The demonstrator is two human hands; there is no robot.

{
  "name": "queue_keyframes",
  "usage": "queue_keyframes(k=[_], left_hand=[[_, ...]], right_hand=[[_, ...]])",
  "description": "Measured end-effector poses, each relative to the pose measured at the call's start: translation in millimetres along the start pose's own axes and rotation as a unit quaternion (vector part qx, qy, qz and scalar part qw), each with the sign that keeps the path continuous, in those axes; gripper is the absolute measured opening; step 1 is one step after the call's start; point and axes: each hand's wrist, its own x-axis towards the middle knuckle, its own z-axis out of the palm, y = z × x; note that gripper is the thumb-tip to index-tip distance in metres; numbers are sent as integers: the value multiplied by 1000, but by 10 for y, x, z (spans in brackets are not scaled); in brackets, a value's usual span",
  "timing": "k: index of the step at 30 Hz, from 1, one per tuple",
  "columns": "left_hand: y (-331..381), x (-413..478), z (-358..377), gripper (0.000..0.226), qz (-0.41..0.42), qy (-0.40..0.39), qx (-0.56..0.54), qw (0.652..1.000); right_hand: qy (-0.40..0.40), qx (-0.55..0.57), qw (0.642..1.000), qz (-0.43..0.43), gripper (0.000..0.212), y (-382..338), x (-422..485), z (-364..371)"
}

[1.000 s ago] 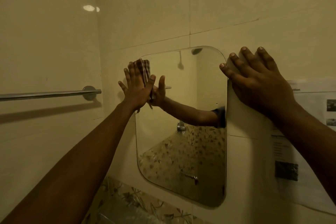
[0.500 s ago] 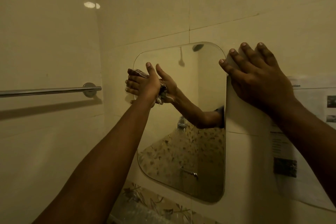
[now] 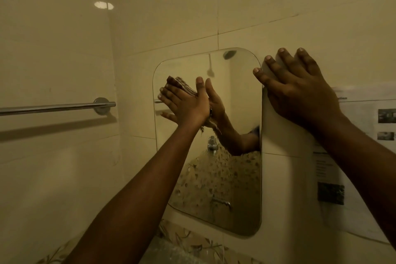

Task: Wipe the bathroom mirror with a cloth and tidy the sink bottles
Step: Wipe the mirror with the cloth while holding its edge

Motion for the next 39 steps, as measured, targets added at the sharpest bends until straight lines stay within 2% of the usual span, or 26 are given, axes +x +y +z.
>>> queue_keyframes(k=[3,12,16,24,29,39], left_hand=[[-85,-76,32,117,81,29,70,994],[-197,-220,124,119,261,49,118,957],[-223,-204,138,117,321,58,162,931],[-121,-393,323,113,476,74,163,861],[-48,-506,327,109,522,52,164,835],[-2,-597,277,114,616,19,208,760]], right_hand=[[2,-3,1000,0,49,-8,0,-6],[3,-5,1000,2,50,3,1,17],[3,-9,1000,2,50,-6,1,24],[4,-14,1000,2,51,5,2,15],[14,-11,1000,4,50,-5,7,8],[25,0,999,22,51,-7,7,-4]])
